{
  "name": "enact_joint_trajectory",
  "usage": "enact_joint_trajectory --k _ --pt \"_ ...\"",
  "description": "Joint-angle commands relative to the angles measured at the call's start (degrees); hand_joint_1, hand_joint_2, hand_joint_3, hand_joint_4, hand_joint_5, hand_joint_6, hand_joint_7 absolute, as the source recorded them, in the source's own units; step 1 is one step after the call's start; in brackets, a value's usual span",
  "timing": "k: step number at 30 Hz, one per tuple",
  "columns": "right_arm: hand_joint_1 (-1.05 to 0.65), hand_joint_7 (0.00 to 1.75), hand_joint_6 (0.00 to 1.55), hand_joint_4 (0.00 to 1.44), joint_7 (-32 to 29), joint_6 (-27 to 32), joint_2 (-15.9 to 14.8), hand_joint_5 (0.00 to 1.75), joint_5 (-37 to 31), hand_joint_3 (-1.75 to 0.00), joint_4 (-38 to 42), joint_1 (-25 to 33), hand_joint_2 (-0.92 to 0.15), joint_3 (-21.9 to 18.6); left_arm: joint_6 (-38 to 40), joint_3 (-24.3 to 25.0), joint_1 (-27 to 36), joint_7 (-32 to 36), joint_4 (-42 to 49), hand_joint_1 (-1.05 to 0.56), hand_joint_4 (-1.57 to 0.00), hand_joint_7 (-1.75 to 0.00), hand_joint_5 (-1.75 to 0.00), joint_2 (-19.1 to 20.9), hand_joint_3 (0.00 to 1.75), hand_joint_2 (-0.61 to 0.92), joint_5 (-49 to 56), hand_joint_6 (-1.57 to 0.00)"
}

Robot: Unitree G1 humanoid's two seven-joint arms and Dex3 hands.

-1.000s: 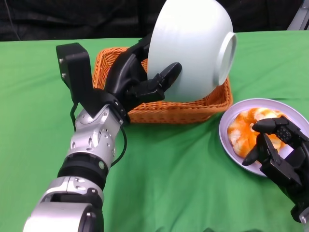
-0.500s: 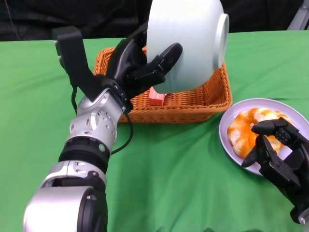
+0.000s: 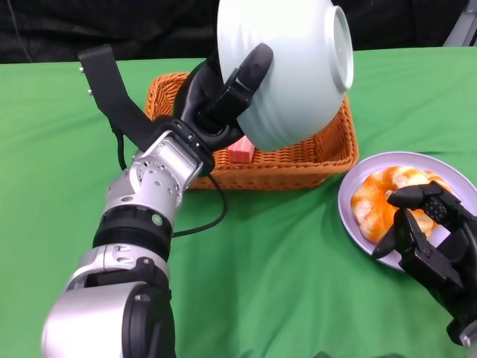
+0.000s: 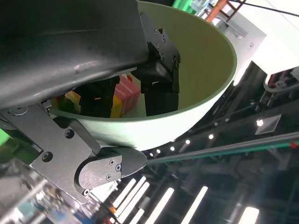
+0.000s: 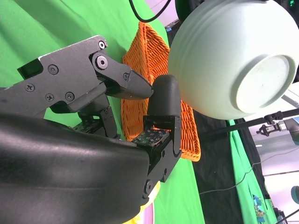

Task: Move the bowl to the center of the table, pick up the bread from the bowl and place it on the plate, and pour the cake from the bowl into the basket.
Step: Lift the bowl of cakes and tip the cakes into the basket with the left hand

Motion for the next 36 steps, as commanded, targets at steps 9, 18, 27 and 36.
enact_joint_trajectory --k 9,18,27,36 --pt "-0.16 1.54 0.57 0.69 0.67 -2.01 -0.58 1.75 -0.07 -0.94 1.22 -0.36 -0.7 -0.47 6.23 3.66 -3.52 -0.64 0.55 -0.16 -0.78 -1.75 -1.75 1.04 1.14 0.62 -5.48 -0.66" --pt "-0.16 1.52 0.57 0.68 0.85 -2.28 -0.64 1.75 0.19 -0.94 1.78 -0.47 -0.69 -0.6 8.81 6.71 -4.46 -1.1 3.0 -0.19 -0.8 -1.75 -1.75 1.61 1.1 0.6 -7.82 -0.68" --pt "-0.15 1.52 0.57 0.67 0.85 -2.15 -0.67 1.75 0.31 -0.94 1.56 -0.26 -0.7 -0.7 10.85 8.68 -4.86 -1.32 4.05 -0.21 -0.81 -1.75 -1.75 2.05 0.82 0.73 -9.51 -0.66" --pt "-0.17 1.51 0.58 0.68 0.44 -1.96 -0.62 1.75 0.02 -0.93 1.47 -0.16 -0.69 -0.62 12.79 9.49 -4.55 -0.69 3.52 -0.2 -0.78 -1.75 -1.75 1.9 0.59 0.87 -10.92 -0.65"
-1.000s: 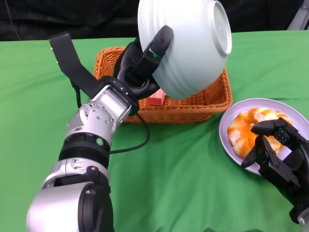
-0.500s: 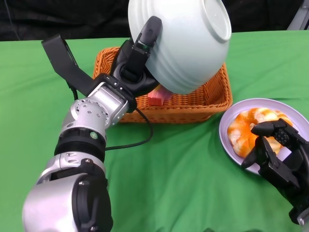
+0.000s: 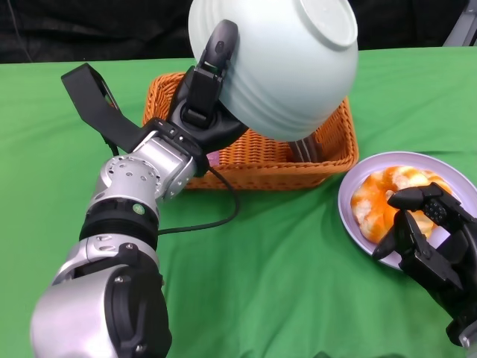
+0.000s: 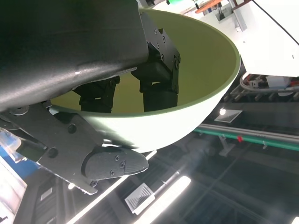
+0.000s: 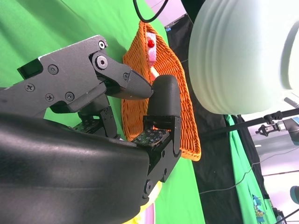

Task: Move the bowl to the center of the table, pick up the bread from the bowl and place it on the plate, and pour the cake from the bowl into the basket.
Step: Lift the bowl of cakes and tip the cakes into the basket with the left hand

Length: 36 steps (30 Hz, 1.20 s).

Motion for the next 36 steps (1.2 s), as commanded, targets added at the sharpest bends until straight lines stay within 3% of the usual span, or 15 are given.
enact_joint_trajectory --k 1,7,10,22,28,32,36 --pt "-0.17 1.51 0.58 0.68 -0.18 -0.25 -0.63 1.75 0.08 -0.93 -0.31 0.07 -0.69 -0.58 -0.29 -0.09 -2.11 -0.2 -0.79 -0.2 -0.78 -1.75 -1.75 0.51 0.66 0.84 -0.5 -0.65" --pt "-0.16 1.52 0.57 0.68 0.08 -0.13 -0.7 1.75 0.33 -0.93 -0.61 0.23 -0.7 -0.57 -1.52 -2.34 -1.62 -1.75 -1.94 -0.2 -0.8 -1.75 -1.75 1.04 0.81 0.74 1.18 -0.65" --pt "-0.15 1.52 0.58 0.68 0.21 -0.3 -0.75 1.75 0.3 -0.94 -0.52 0.17 -0.7 -0.54 -3.5 -4.27 -0.97 -3.2 -3.28 -0.19 -0.8 -1.75 -1.75 1.09 0.99 0.65 2.7 -0.63" --pt "-0.15 1.51 0.58 0.68 -0.02 -0.18 -0.61 1.75 0.38 -0.94 -0.61 0.09 -0.7 -0.56 -10.76 -11.24 1.75 -6.04 -9.94 -0.16 -0.79 -1.75 -1.75 2.58 1.22 0.55 8.88 -0.66" --pt "-0.15 1.5 0.59 0.68 -0.38 0.3 -0.56 1.75 0.45 -0.93 -0.95 0.11 -0.7 -0.55 -20.49 -15.42 3.08 -9.05 -11.55 -0.16 -0.82 -1.72 -1.75 3.66 1.22 0.58 14.43 -0.69" --pt "-0.15 1.5 0.59 0.68 -0.28 0.48 -0.78 1.75 0.45 -0.93 -1.21 0.13 -0.7 -0.54 -30.97 -19.72 4.39 -12.0 -12.97 -0.17 -0.82 -1.73 -1.75 6.53 1.3 0.46 20.76 -0.67" --pt "-0.16 1.5 0.59 0.69 0.16 0.2 -0.97 1.75 0.59 -0.93 -0.69 -0.21 -0.69 -0.73 -47.93 -23.3 7.18 -13.23 -14.29 -0.13 -0.8 -1.67 -1.75 8.43 1.23 0.49 27.47 -0.69"
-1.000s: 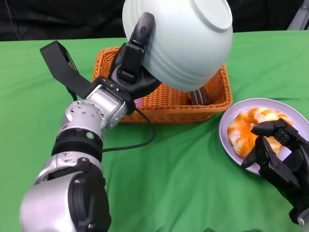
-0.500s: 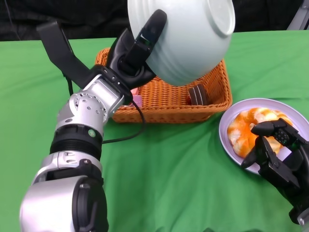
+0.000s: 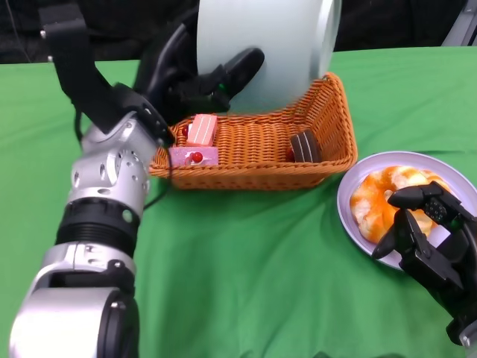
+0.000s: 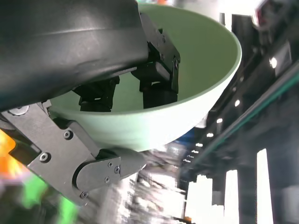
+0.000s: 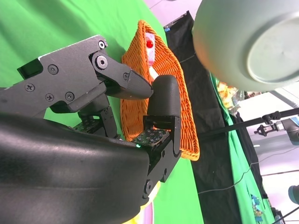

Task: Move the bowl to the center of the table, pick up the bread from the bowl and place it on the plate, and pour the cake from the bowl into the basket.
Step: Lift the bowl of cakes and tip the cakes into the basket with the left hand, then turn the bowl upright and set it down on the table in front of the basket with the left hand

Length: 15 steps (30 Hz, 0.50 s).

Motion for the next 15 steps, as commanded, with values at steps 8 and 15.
enact_joint_trajectory --k 8,15 --pt "-0.16 1.51 0.58 0.68 0.33 0.56 -1.18 1.75 0.6 -0.94 -0.32 -0.54 -0.7 -0.75 -29.14 -5.35 6.25 3.77 -3.21 -0.14 -0.84 -1.54 -1.75 5.73 0.87 0.73 12.1 -0.72" --pt "-0.15 1.45 0.6 0.69 0.21 1.74 -1.12 1.72 0.92 -0.92 -0.25 -0.91 -0.69 -1.01 -44.83 -7.31 7.92 14.88 0.31 -0.06 -0.84 -1.58 -1.75 10.58 1.17 0.57 23.31 -0.7"
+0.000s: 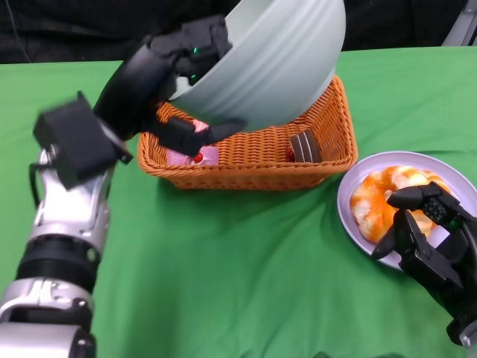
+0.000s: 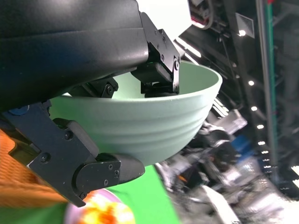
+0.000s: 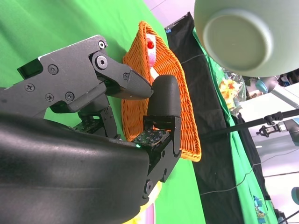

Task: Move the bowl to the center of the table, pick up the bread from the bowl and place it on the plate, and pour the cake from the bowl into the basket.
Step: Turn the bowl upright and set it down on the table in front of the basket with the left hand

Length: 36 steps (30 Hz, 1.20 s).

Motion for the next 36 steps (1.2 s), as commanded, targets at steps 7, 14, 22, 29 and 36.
enact_joint_trajectory --k 7,14,22,29,36 --pt "-0.16 1.45 0.6 0.69 0.3 0.87 -1.04 1.72 0.71 -0.88 0.38 -0.99 -0.7 -1.05 -20.26 -0.64 1.24 20.69 4.69 -0.01 -0.82 -1.49 -1.73 8.19 1.3 0.42 17.95 -0.76" --pt "-0.15 1.45 0.61 0.7 0.78 0.83 -1.19 1.72 0.61 -0.88 1.54 -1.91 -0.71 -1.32 -24.6 -2.94 5.1 53.45 -0.28 -0.11 -0.82 -1.53 -1.75 17.32 1.23 0.41 51.05 -0.73" --pt "-0.15 1.44 0.61 0.7 0.96 0.84 -1.44 1.71 0.72 -0.88 1.38 -1.93 -0.71 -1.49 -20.0 -15.03 7.58 84.93 -1.01 -0.08 -0.8 -1.61 -1.75 24.7 1.32 0.36 69.9 -0.71" --pt "-0.16 1.45 0.62 0.71 1.18 0.9 -1.67 1.7 0.86 -0.89 1.77 -2.22 -0.71 -1.89 -15.25 -28.54 7.52 105.82 -0.14 -0.1 -0.83 -1.6 -1.75 30.57 1.2 0.42 79.81 -0.71" --pt "-0.16 1.46 0.61 0.7 1.65 0.85 -1.83 1.73 0.89 -0.9 2.29 -2.51 -0.7 -2.23 -10.57 -40.47 6.08 118.3 1.86 -0.08 -0.84 -1.66 -1.75 33.58 1.09 0.41 82.64 -0.68"
